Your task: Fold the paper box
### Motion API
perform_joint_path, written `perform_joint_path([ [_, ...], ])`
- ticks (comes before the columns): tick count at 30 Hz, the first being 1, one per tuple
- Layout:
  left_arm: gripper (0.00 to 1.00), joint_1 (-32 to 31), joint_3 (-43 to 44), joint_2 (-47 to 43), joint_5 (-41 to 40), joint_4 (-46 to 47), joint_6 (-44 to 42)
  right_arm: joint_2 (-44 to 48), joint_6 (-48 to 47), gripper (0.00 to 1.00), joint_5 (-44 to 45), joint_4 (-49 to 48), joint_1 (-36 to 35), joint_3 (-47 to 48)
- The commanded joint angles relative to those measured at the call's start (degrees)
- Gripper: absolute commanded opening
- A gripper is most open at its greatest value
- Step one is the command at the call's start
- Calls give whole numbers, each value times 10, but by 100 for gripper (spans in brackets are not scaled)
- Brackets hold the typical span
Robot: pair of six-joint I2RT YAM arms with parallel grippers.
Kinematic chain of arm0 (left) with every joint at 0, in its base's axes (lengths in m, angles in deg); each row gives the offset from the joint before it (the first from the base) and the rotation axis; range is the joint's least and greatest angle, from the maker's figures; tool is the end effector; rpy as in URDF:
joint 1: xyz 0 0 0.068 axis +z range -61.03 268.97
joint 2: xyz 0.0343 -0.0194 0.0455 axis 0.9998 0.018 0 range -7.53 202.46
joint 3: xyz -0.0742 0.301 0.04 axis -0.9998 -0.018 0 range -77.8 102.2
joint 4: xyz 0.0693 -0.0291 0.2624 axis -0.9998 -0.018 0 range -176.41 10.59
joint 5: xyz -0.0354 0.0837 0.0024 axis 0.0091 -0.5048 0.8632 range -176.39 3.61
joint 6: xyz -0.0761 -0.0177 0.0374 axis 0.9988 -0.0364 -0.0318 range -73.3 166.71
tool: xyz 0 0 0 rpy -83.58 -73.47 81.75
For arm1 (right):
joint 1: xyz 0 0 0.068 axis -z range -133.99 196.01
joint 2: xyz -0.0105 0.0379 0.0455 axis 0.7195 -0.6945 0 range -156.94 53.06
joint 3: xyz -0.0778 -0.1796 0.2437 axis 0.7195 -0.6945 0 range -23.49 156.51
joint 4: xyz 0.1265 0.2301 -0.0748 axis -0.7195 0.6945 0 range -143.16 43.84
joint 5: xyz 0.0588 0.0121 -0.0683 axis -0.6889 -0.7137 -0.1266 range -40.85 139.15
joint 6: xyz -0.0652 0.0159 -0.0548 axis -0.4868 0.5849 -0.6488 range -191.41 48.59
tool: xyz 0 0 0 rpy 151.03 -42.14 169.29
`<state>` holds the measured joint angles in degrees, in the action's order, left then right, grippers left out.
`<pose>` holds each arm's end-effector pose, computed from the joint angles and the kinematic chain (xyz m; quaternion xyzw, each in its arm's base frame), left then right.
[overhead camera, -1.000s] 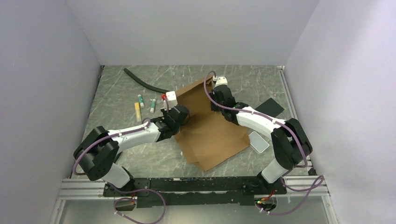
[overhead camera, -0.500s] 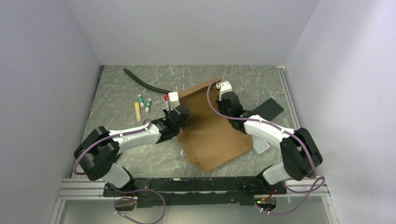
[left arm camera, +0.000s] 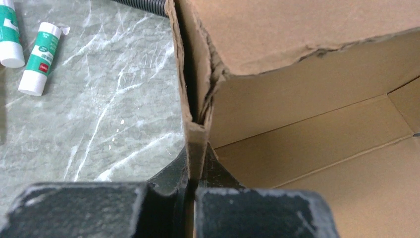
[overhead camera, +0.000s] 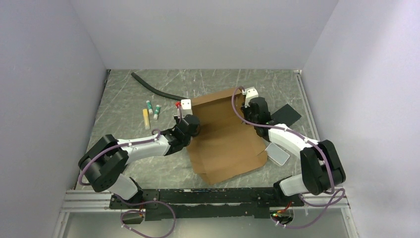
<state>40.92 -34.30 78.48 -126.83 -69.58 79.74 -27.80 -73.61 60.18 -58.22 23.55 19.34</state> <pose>0.2645 -0.2199 0.2167 -0.0568 0.8380 -0.0620 0.5391 0.3164 0.1150 0.2221 -0.1419 0.8643 0.0006 0.4826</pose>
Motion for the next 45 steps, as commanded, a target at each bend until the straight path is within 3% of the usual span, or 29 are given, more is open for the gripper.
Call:
perform_joint_path([
  [1, 0, -8, 1, -12, 35, 64, -48, 23, -34, 18, -131, -4, -4, -8],
  [4, 0, -9, -2, -14, 30, 78, -66, 32, -59, 24, -191, 18, 7, -6],
  [14, 0, -9, -7, -8, 7, 117, -112, 91, -184, 67, -474, 136, 115, 20],
  [22, 0, -9, -11, -6, -3, 128, -119, 174, -225, 77, -621, 193, 212, 32],
  [27, 0, -9, -12, -6, -5, 129, -119, 206, -218, 81, -636, 182, 269, 21],
  [35, 0, -9, -21, -15, -1, 131, -110, 108, -241, 79, -634, 212, 313, 44],
  [41, 0, -9, -20, -17, 18, 123, -92, 78, -189, 77, -614, 63, 273, 0],
  [45, 0, -9, -17, -21, 36, 109, -74, 64, -150, 76, -550, -33, 234, -28],
])
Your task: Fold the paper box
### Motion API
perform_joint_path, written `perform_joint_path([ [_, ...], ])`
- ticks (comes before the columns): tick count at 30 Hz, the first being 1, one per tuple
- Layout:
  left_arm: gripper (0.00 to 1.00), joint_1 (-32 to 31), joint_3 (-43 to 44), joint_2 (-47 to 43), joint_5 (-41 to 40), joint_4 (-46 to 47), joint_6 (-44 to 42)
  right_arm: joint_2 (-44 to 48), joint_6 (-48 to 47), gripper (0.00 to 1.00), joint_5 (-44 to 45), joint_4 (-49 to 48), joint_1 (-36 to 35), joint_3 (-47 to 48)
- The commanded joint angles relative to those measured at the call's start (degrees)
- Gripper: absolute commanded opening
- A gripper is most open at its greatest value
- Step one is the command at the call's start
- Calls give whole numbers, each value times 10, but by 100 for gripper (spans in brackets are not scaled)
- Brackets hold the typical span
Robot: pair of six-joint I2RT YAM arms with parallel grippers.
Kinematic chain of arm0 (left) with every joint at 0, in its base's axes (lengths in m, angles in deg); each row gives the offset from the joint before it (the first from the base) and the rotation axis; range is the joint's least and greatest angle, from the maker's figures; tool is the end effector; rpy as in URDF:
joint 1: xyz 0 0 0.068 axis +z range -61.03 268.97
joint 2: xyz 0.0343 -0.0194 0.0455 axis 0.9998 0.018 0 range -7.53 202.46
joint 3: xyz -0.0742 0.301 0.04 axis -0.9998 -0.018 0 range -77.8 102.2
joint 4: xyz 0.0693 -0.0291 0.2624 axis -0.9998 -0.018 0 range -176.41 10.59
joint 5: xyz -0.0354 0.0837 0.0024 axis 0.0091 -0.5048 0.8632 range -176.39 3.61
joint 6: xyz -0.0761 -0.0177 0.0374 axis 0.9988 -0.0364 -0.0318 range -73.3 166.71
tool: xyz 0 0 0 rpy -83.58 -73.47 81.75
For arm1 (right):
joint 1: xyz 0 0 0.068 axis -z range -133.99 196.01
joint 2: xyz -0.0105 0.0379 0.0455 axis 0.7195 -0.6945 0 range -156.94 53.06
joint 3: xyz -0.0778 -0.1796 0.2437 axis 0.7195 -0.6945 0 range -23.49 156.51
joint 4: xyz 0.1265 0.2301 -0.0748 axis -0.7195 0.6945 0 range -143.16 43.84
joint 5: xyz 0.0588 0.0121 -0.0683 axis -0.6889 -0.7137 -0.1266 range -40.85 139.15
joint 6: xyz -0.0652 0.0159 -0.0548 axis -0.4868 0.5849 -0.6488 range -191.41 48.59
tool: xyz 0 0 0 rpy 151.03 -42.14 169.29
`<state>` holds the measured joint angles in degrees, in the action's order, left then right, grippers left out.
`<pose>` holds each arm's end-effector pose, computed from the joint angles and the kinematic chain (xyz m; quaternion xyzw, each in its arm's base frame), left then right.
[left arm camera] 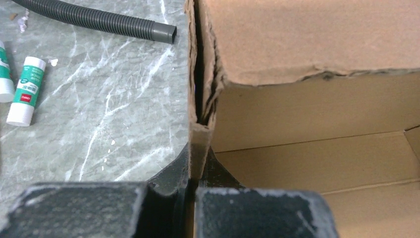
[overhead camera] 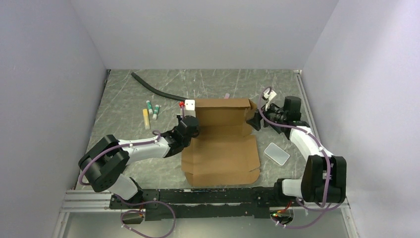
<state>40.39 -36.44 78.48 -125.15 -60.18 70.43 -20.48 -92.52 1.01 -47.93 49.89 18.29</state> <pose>0.2641 -0.2268 0.2222 -0.0015 0.8169 -0.0707 0.5724 0.2871 0.0377 0.2462 -0.3024 0.7806 0.2683 0.4767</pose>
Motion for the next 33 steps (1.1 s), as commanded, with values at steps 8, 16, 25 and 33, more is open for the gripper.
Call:
perform_joint_path([
  [8, 0, -5, 2, -31, 39, -20, 73, -46, 62, 43, 151, -184, -82, -12],
  [16, 0, -16, 23, -44, 65, -100, 170, -59, 113, 34, 311, -239, -128, -16],
  [25, 0, -17, 46, -63, 62, -191, 260, -85, 100, 0, 474, -262, -171, 2],
  [33, 0, -17, 72, -50, 60, -237, 297, -78, 97, 9, 448, -249, -175, 3],
])
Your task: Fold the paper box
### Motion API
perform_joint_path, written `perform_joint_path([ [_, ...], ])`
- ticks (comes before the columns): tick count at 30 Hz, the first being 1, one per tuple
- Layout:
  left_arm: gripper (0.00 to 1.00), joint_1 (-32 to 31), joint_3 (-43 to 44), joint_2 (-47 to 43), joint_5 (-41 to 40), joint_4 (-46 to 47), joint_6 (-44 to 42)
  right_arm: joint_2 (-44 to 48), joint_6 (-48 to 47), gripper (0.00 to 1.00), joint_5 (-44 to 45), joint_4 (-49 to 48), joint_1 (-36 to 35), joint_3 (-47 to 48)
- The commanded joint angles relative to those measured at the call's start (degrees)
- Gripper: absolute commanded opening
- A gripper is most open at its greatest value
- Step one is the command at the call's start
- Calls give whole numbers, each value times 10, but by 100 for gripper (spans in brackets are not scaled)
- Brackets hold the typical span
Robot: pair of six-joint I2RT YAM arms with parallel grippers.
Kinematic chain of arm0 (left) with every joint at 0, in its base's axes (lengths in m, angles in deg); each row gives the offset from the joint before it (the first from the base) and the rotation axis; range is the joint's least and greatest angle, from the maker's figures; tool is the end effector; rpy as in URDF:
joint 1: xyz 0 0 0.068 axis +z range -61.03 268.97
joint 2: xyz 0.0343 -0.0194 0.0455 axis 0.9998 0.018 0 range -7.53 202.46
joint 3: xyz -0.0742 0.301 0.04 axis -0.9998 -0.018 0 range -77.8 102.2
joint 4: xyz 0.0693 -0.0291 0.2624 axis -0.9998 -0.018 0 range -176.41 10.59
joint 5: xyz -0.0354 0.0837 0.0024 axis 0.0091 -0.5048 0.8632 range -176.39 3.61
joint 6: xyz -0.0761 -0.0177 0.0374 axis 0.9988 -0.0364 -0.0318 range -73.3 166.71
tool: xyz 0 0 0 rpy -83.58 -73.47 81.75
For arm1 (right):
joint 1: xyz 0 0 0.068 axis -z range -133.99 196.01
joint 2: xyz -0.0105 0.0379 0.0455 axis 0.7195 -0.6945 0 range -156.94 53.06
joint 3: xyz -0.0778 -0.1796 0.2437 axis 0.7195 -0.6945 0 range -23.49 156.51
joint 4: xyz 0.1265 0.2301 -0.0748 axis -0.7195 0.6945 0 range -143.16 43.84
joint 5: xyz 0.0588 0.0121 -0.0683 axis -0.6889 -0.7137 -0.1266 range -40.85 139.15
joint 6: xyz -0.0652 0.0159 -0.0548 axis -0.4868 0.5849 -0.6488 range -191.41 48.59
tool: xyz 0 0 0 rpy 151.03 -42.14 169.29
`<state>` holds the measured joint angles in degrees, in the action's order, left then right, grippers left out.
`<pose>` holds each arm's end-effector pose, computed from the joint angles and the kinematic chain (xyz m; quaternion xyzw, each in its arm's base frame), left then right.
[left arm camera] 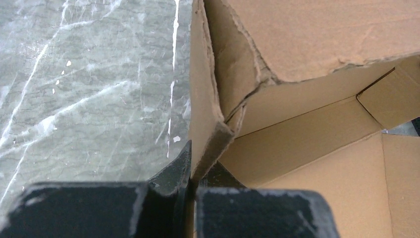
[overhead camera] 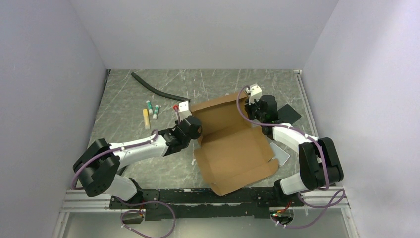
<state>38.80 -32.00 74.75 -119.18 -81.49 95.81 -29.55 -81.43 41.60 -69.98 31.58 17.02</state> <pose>0.2431 -0.2267 0.2247 -0.1145 0.8654 -0.1525 0.4634 0.3340 0.0964 0.2238 -0.2129 0.8163 0.0762 0.5315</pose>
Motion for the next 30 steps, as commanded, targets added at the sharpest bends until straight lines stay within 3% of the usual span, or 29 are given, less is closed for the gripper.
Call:
perform_joint_path([
  [1, 0, -1, 28, -12, 0, -27, 47, 13, -15, 11, 44, -30, 9, 15],
  [3, 0, -1, 30, -14, 2, -33, 54, 15, -18, 12, 49, -34, 8, 13],
  [4, 0, -1, 32, -15, 5, -36, 58, 15, -20, 4, 65, -37, 7, 14],
  [5, 0, -2, 35, -15, 6, -43, 63, 12, -25, 0, 105, -39, 1, 16],
  [7, 0, -4, 45, -16, 6, -62, 81, 6, -31, 0, 199, -62, -11, 16],
  [9, 0, -6, 55, -18, 8, -79, 98, -2, -32, 0, 238, -67, -17, 21],
  [14, 0, -13, 83, -13, 6, -118, 123, -8, -24, 0, 153, -24, -21, 34],
  [18, 0, -12, 97, -1, -5, -148, 135, 17, -9, 32, 60, -3, -12, 34],
  [19, 0, -12, 97, 2, -9, -151, 137, 22, -6, 36, 42, 0, -5, 34],
  [27, 0, -12, 101, 12, -17, -167, 153, 66, 26, 41, -34, -3, 37, 21],
  [30, 0, -13, 106, 13, -19, -174, 155, 74, 15, 49, -102, 13, 38, 23],
])
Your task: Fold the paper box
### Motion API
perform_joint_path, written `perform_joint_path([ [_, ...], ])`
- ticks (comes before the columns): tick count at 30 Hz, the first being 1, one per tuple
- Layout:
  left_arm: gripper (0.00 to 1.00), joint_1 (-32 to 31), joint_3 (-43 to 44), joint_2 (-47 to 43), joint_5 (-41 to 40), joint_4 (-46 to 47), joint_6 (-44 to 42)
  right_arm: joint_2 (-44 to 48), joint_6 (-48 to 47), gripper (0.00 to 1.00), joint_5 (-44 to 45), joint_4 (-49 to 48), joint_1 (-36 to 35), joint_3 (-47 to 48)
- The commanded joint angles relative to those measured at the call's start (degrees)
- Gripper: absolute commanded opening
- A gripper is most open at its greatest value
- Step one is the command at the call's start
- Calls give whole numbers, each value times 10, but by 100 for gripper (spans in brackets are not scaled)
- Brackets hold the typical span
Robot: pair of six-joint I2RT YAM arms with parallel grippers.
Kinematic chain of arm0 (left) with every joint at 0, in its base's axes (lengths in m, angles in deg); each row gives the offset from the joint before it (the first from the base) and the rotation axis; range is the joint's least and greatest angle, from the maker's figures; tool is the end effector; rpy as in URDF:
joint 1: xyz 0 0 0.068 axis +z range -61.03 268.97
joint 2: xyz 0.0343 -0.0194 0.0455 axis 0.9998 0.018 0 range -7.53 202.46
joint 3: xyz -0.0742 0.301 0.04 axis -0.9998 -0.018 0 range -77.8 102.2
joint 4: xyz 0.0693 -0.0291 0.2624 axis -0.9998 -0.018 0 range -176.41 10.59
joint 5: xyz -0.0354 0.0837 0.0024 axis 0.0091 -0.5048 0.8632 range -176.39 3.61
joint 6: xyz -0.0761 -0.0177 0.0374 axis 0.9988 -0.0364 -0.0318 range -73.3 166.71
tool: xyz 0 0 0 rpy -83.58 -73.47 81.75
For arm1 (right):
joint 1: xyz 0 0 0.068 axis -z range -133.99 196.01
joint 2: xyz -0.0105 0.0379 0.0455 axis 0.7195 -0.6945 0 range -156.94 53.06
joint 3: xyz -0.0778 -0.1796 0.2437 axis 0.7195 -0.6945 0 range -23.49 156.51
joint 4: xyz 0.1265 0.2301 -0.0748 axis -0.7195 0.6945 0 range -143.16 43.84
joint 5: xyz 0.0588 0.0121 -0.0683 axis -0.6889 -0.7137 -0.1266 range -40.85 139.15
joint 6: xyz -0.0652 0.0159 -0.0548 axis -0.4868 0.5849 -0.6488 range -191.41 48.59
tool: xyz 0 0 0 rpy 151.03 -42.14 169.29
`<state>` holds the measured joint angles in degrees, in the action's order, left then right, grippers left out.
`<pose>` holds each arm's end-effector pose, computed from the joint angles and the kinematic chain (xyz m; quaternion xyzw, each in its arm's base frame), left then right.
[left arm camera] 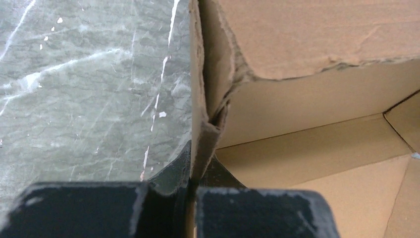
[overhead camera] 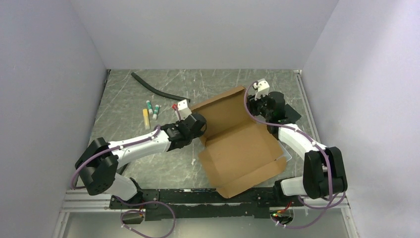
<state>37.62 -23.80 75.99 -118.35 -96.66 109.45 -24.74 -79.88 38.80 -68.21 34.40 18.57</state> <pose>0.2404 -0.2357 0.2407 -0.1897 0.8793 -0.1579 0.4074 0.3294 0.0818 0.2571 -0.1933 0.7978 0.0898 0.5640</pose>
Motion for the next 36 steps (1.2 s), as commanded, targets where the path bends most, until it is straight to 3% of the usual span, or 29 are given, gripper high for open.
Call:
perform_joint_path([
  [1, 1, -2, 24, 0, -28, -24, 20, 27, -3, 52, -88, -2, 9, 9],
  [6, 0, -2, 24, -2, -27, -24, 21, 27, -23, 58, -119, 19, 9, 15],
  [10, 0, -3, 30, 3, -22, -21, 20, 21, 2, 56, -59, 0, 5, 15],
  [14, 0, -7, 39, 11, -11, -20, 20, -9, 10, 42, 60, -24, -27, 21],
  [17, 0, -11, 45, 12, -12, -27, 24, -32, -1, 22, 143, -42, -53, 23],
  [19, 0, -13, 44, 7, -11, -28, 27, -41, -17, 0, 184, -53, -67, 22],
  [23, 0, -17, 41, 1, -6, -23, 33, -65, -62, 0, 300, -89, -98, 22],
  [27, 0, -17, 44, 7, -7, -24, 33, -64, -50, 0, 223, -71, -99, 18],
  [29, 0, -18, 45, 11, -18, -31, 32, -52, -44, 16, 145, -28, -98, 28],
  [32, 1, -17, 40, 13, -43, -44, 39, -23, -46, 51, 50, 7, -90, 35],
  [36, 2, -17, 33, 14, -75, -54, 43, 29, -52, 73, -61, 55, -50, 42],
])
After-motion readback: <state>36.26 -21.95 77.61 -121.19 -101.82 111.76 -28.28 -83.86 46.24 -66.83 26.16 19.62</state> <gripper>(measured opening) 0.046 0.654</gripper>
